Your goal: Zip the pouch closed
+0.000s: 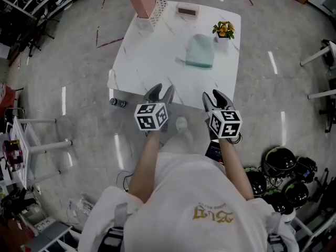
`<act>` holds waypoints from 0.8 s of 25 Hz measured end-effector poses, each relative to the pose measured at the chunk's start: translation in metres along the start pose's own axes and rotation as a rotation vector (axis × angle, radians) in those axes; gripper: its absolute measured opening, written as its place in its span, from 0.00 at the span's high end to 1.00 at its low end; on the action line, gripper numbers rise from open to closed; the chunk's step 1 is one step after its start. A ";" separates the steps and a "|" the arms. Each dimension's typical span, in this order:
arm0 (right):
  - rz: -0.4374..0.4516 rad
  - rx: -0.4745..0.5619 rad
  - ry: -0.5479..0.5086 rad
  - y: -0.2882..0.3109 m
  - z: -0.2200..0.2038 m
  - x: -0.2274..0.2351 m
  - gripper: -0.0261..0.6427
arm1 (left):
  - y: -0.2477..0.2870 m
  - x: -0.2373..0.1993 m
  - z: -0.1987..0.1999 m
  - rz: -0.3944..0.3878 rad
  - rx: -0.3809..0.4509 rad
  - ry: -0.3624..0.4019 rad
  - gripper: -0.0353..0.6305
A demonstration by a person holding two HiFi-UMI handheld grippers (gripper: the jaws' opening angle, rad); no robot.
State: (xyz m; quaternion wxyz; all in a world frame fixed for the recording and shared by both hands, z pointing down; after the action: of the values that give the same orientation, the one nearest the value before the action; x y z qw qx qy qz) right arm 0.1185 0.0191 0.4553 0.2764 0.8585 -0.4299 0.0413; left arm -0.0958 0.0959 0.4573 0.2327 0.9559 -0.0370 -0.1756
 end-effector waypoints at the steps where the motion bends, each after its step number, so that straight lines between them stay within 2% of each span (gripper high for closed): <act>1: -0.008 -0.013 0.004 0.013 0.004 0.004 0.71 | 0.014 -0.007 0.005 -0.006 -0.017 -0.002 0.62; 11: -0.029 -0.148 0.028 0.118 0.011 0.027 0.72 | 0.112 -0.057 0.018 -0.056 -0.189 0.049 0.63; 20: -0.025 -0.232 0.068 0.179 0.000 0.028 0.72 | 0.173 -0.076 0.020 -0.129 -0.344 0.227 0.67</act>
State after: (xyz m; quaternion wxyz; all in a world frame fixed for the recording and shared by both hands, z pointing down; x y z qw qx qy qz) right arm 0.0000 -0.0865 0.5430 0.3887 0.8242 -0.4115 0.0170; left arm -0.1716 -0.0545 0.5441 0.3832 0.9162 0.0810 -0.0850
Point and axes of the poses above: the fingertips, and each gripper's own axes: y forward along the fingers, x to its right, z out of its top, the point moved 7 cm from there along -y, backward along the fingers, and after that the axes turned 2 degrees about z, right-handed, at the moved point
